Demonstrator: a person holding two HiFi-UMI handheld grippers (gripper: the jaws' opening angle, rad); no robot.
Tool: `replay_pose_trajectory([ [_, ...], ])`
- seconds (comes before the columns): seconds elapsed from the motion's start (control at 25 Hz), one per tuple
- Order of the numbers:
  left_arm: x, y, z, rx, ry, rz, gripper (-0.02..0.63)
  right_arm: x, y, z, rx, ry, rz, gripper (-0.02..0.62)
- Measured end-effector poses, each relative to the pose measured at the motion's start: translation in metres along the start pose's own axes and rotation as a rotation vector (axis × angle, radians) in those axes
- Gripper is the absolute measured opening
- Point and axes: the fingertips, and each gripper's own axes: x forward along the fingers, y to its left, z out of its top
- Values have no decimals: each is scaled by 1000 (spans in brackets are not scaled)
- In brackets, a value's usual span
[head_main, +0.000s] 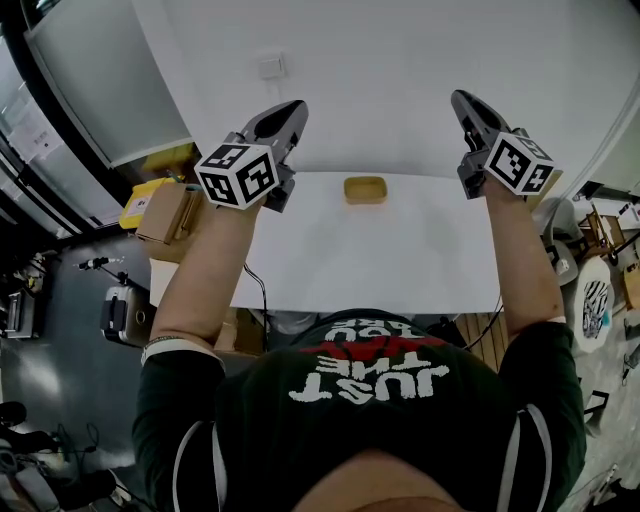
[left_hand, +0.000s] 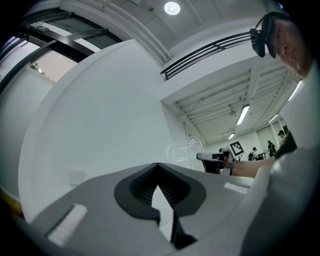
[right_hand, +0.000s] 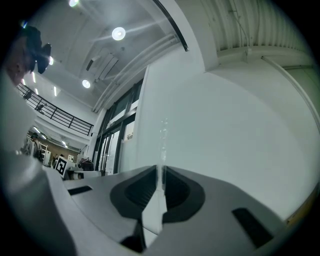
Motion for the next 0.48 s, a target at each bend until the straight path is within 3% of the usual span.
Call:
replay_pose_trajectory([
  [0.48,0,2,-2,-3,4,-2,-2,1,0,-1,4,3,-1,29],
])
